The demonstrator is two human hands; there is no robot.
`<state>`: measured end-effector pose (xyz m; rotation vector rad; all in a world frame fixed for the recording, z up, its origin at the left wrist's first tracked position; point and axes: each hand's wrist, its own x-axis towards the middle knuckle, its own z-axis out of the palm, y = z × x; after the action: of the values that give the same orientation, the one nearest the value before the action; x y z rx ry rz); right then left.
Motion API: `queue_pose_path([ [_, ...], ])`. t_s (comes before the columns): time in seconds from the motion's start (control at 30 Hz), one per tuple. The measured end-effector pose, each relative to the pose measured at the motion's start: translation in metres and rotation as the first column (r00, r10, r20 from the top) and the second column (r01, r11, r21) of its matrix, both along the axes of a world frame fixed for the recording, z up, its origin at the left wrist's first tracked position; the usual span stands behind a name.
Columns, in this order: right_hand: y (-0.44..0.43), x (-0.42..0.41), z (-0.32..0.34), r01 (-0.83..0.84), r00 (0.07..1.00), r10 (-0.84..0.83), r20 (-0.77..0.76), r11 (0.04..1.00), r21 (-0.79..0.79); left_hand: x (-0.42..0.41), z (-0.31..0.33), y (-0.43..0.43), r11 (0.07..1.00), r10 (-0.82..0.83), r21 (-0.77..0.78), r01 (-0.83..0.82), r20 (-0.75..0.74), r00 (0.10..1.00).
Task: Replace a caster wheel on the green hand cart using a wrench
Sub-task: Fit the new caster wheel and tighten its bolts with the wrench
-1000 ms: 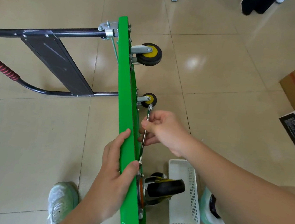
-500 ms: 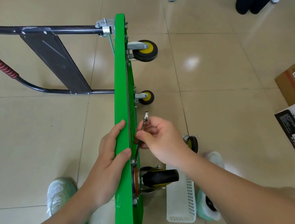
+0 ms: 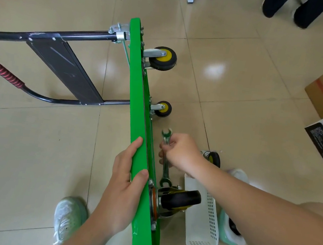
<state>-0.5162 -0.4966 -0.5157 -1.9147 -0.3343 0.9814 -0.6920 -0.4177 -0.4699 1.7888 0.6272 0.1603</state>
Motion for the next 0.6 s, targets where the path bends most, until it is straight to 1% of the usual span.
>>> queue_pose_path([
  [0.07, -0.002, 0.0, -0.002, -0.041, 0.999, 0.042, -0.034, 0.999, 0.032, 0.0, -0.001, 0.003, 1.0, -0.019, 0.012, 0.019, -0.002, 1.0],
  [0.13, -0.003, 0.005, 0.0, 0.005, 0.996, 0.003, -0.095, 0.996, 0.084, -0.001, -0.001, 0.004, 1.0, -0.027, 0.013, 0.028, -0.01, 1.0],
  [0.2, -0.005, 0.014, 0.006, 0.046, 0.993, -0.032, -0.118, 0.992, 0.119, -0.001, -0.001, 0.005, 0.999, -0.04, 0.021, 0.04, -0.01, 0.999],
  [0.33, -0.005, 0.018, 0.022, 0.077, 0.974, -0.023, -0.225, 0.969, 0.236, 0.002, -0.001, 0.004, 0.999, -0.039, 0.03, 0.04, -0.009, 0.999],
  [0.47, -0.007, 0.013, 0.034, 0.025, 0.976, 0.044, -0.216, 0.952, 0.305, 0.001, -0.004, 0.003, 1.0, -0.012, 0.02, 0.012, -0.006, 1.0],
  [0.6, -0.008, 0.006, 0.04, -0.019, 0.99, 0.063, -0.126, 0.946, 0.325, 0.001, -0.005, 0.002, 1.0, 0.005, 0.006, -0.005, -0.003, 1.0],
])
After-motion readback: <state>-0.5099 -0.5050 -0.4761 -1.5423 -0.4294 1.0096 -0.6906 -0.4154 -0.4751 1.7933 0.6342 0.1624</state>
